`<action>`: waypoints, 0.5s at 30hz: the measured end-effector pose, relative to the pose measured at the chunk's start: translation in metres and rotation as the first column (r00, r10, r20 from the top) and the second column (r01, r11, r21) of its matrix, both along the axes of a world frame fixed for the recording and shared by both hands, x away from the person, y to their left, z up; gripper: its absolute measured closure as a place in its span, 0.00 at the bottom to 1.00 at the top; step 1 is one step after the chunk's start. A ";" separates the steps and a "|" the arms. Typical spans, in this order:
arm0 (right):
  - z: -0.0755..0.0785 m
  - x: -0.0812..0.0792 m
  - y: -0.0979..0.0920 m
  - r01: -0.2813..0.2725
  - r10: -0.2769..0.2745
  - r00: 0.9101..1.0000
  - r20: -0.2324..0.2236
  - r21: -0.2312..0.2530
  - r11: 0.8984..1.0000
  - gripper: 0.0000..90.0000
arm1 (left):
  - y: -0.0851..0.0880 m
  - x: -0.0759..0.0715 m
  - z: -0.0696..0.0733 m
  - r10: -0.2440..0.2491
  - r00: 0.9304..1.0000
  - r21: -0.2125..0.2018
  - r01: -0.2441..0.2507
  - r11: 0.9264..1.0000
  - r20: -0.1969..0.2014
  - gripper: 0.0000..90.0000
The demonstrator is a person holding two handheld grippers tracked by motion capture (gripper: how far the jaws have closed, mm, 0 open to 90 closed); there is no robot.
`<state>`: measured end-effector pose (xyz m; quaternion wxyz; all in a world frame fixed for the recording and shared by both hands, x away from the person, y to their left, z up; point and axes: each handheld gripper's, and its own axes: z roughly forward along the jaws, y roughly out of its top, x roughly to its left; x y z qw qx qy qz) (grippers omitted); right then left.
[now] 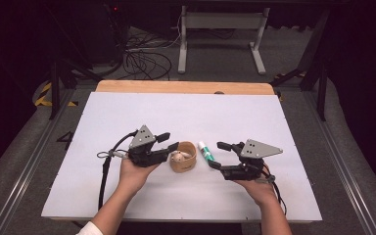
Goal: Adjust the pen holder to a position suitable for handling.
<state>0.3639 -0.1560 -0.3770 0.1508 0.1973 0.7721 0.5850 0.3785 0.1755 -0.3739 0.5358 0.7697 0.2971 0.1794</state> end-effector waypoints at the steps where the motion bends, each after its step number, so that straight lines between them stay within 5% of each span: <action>1: 0.000 0.000 0.000 0.004 -0.004 1.000 0.001 -0.001 1.000 0.36 | 0.001 -0.001 0.001 0.000 1.000 -0.003 0.000 1.000 0.005 0.52; 15: -0.001 0.002 -0.002 0.066 -0.066 0.998 0.019 -0.008 0.998 0.35 | 0.026 -0.012 0.011 0.010 0.999 -0.055 -0.007 0.998 0.053 0.31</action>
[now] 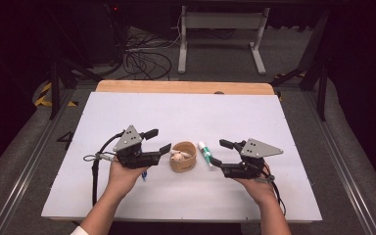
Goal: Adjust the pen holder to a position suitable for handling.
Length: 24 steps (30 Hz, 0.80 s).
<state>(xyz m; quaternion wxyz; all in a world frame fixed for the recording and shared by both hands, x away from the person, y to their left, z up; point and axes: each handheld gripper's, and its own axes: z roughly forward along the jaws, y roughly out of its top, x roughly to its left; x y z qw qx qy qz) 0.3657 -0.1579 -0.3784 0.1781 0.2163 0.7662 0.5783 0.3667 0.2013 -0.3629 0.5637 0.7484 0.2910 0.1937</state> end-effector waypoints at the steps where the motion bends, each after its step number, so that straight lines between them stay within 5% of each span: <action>1: 0.000 0.000 0.000 0.003 -0.003 1.000 -0.001 0.001 1.000 0.35 | 0.003 -0.001 0.001 0.000 1.000 -0.003 0.000 1.000 0.002 0.31; 15: -0.007 0.002 0.004 0.092 -0.094 0.995 -0.017 -0.069 0.993 0.37 | 0.030 -0.010 0.002 0.030 1.000 0.009 -0.030 0.999 0.008 0.23; 24: -0.015 0.005 0.013 0.184 -0.194 0.980 -0.052 -0.148 0.972 0.39 | 0.037 -0.012 0.001 0.056 0.998 -0.003 -0.056 0.998 0.000 0.22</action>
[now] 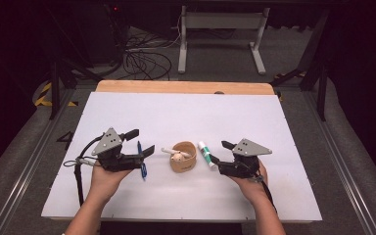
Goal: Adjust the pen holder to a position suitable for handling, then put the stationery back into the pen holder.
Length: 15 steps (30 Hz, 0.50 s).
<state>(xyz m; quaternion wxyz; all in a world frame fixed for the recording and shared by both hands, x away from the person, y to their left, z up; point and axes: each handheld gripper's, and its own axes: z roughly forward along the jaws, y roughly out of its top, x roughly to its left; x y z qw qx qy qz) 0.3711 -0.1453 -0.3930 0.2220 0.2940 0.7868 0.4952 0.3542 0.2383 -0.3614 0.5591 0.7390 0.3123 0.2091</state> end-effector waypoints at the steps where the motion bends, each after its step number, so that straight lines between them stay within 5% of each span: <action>1: -0.001 0.000 0.001 0.008 -0.008 1.000 -0.004 -0.005 1.000 0.39 | 0.000 0.000 0.000 0.000 1.000 -0.002 0.000 1.000 0.001 0.22; 15: -0.012 0.004 0.014 0.022 -0.027 0.997 -0.074 -0.069 0.997 0.47 | -0.001 -0.001 -0.001 0.004 1.000 0.009 -0.004 1.000 0.013 0.22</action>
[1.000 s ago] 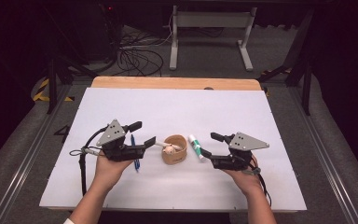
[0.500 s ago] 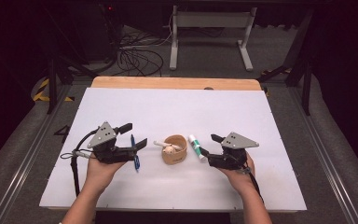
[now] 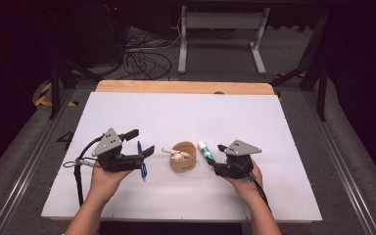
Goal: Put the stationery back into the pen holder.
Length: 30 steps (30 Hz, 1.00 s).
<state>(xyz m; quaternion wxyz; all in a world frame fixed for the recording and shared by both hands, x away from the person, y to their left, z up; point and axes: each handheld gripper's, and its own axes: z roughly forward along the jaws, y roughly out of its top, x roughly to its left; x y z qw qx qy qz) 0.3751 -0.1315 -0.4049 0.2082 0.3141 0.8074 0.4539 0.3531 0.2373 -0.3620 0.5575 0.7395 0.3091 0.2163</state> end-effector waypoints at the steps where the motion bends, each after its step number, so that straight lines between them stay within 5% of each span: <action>1: -0.002 0.001 0.001 0.011 -0.011 1.000 -0.012 -0.004 1.000 0.49 | 0.000 0.000 0.000 0.000 1.000 0.000 0.000 1.000 0.000 0.22; 13: -0.011 0.005 0.009 0.077 -0.080 0.993 -0.083 -0.039 0.996 0.54 | 0.000 -0.001 0.000 0.000 1.000 0.000 0.000 1.000 0.000 0.22; 30: -0.019 0.007 0.015 0.086 -0.097 0.986 -0.132 -0.088 0.992 0.56 | -0.001 -0.001 0.000 -0.005 1.000 0.002 0.005 1.000 -0.002 0.22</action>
